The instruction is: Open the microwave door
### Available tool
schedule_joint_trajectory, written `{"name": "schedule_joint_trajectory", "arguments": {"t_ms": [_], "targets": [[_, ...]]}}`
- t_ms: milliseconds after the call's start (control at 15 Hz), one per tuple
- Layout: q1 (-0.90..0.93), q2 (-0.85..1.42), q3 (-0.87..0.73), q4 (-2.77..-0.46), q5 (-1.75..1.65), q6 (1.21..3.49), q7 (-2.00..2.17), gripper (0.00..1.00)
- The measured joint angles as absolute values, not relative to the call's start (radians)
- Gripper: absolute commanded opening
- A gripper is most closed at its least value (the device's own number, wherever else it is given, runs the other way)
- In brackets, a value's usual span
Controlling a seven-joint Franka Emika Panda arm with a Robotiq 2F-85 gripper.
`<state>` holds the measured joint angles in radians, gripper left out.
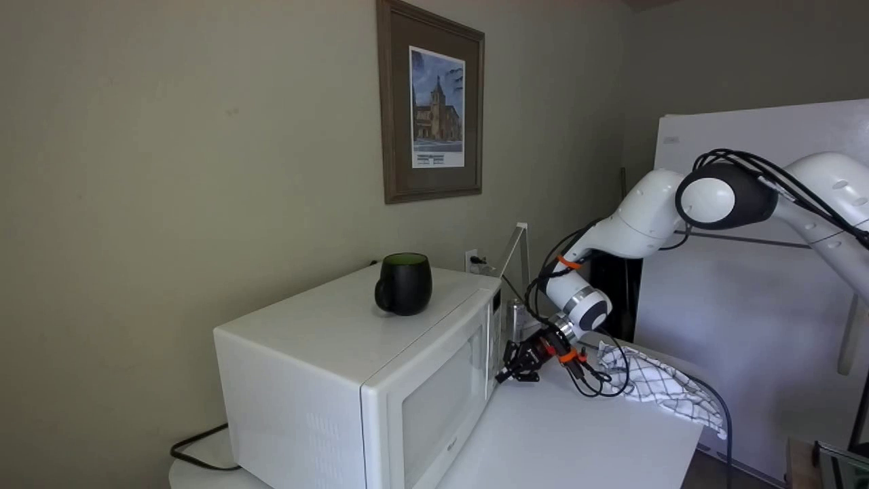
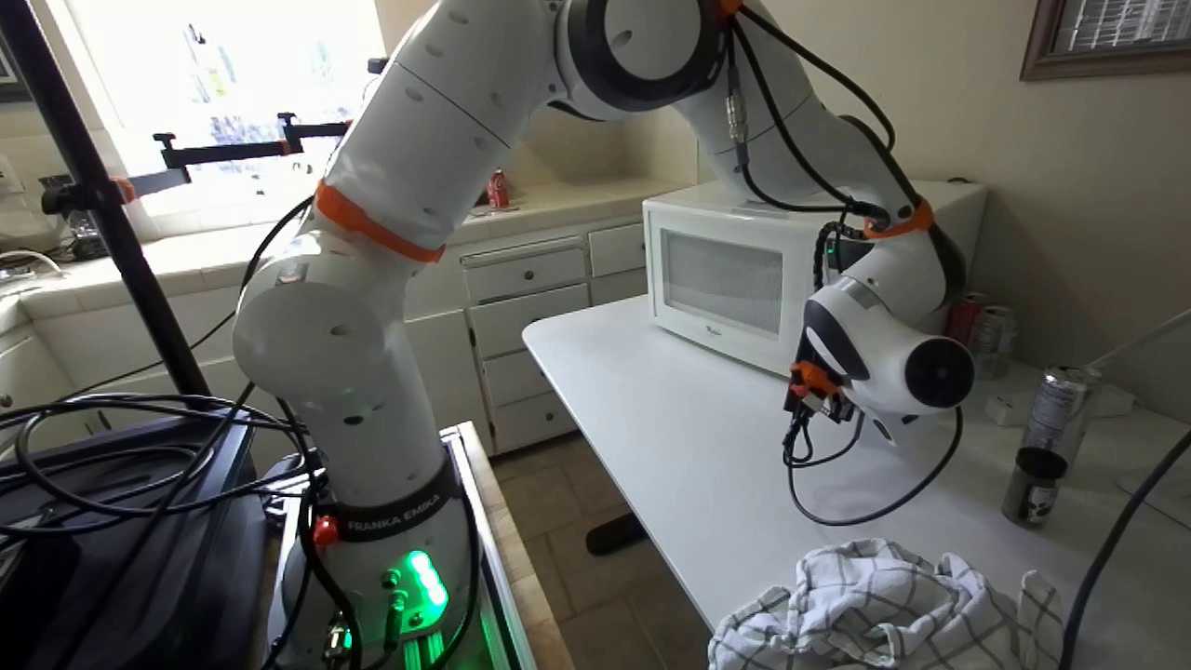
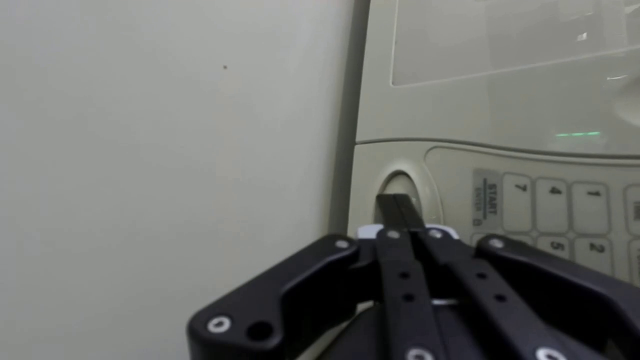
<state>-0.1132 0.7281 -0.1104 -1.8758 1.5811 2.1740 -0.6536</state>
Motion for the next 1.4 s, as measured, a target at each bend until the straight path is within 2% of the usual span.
{"name": "schedule_joint_trajectory", "arguments": {"t_ms": [933,1400], "targets": [[-0.127,0.759,-0.098,-1.904,1.799,2.134,-0.811,0.0],[-0.101,0.745,-0.155,-1.898,1.545,2.139,-0.656,0.0]]}}
